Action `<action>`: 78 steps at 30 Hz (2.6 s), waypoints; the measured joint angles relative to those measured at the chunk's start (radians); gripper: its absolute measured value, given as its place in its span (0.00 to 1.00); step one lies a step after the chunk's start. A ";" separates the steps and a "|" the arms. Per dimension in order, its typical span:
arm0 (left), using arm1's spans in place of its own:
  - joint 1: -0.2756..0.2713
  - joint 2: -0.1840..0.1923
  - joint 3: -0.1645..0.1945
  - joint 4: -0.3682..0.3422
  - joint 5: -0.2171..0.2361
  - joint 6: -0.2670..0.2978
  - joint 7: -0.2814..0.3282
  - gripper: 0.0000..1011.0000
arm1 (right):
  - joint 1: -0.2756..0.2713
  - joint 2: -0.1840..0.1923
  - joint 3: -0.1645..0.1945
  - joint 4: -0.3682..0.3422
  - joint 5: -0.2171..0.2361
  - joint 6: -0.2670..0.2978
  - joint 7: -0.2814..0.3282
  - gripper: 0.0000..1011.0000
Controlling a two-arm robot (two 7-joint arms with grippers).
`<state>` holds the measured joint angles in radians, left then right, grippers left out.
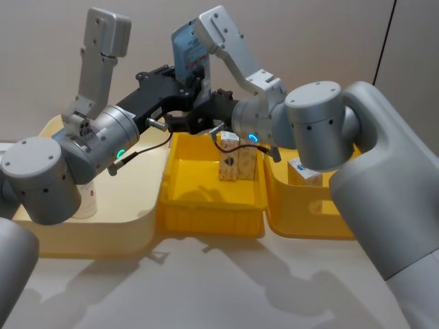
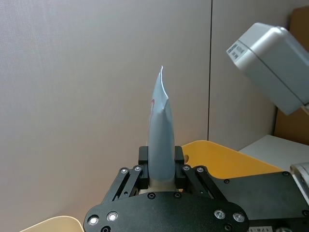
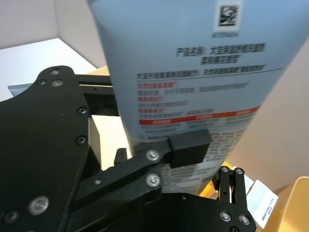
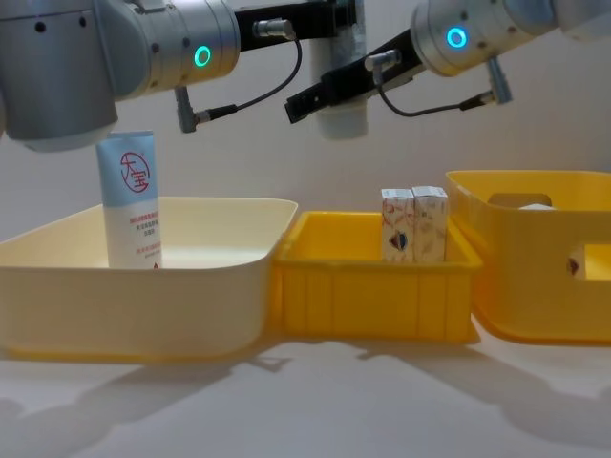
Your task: Bimanual collaborative sorting of washing and personal care products
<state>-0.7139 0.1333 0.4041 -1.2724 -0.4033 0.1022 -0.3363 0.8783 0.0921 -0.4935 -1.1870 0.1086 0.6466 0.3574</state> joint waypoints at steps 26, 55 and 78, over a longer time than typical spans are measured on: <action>-0.005 -0.004 0.001 0.008 0.000 -0.002 -0.003 0.28 | 0.000 -0.037 0.022 0.028 -0.002 -0.016 -0.013 0.84; -0.005 -0.005 0.001 0.009 -0.001 -0.003 -0.004 0.28 | -0.001 -0.042 0.024 0.031 -0.002 -0.018 -0.015 0.65; -0.005 -0.005 0.004 0.009 -0.001 -0.003 -0.005 0.46 | -0.001 -0.043 0.024 0.031 -0.001 -0.018 -0.015 0.65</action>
<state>-0.7187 0.1284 0.4079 -1.2636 -0.4042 0.0993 -0.3410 0.8774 0.0494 -0.4695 -1.1560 0.1072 0.6287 0.3424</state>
